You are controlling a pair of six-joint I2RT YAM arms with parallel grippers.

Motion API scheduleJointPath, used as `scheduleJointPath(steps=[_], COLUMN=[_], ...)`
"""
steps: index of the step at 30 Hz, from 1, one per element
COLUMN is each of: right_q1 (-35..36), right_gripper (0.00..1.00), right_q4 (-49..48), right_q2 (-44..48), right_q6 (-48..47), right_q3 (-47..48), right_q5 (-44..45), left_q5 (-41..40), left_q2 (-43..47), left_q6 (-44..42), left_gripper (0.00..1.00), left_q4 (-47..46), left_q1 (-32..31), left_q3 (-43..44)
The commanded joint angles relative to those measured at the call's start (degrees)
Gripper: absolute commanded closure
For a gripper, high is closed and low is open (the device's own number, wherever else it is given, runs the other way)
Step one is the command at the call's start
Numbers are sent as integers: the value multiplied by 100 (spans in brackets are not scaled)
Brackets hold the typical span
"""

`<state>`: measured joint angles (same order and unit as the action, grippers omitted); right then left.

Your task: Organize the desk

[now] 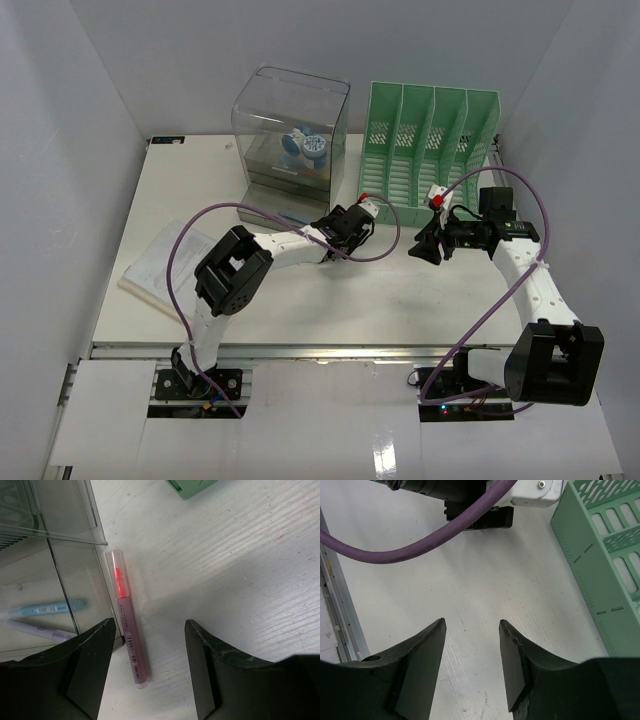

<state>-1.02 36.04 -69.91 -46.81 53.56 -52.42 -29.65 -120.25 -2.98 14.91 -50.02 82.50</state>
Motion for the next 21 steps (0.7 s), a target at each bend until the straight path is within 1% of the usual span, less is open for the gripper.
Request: scheduleJointPath(steps=[1, 4, 12, 21], right_q1=[-13, -13, -13, -13], right_gripper=[46, 46, 46, 46], right_q4=[35, 35, 44, 62], right_q2=[-31, -32, -43, -40], right_q6=[-57, -57, -57, -57], right_q3=[23, 23, 23, 26], right_q5=[-58, -59, -69, -75], left_q5=[-251, -213, 231, 674], left_q2=[-115, -155, -83, -83], left_q6=[59, 214, 1122, 1736], left_gripper=[30, 30, 30, 30], left_q4=[201, 293, 498, 613], left_q1=[28, 28, 28, 28], left_q3=[37, 13, -128, -167])
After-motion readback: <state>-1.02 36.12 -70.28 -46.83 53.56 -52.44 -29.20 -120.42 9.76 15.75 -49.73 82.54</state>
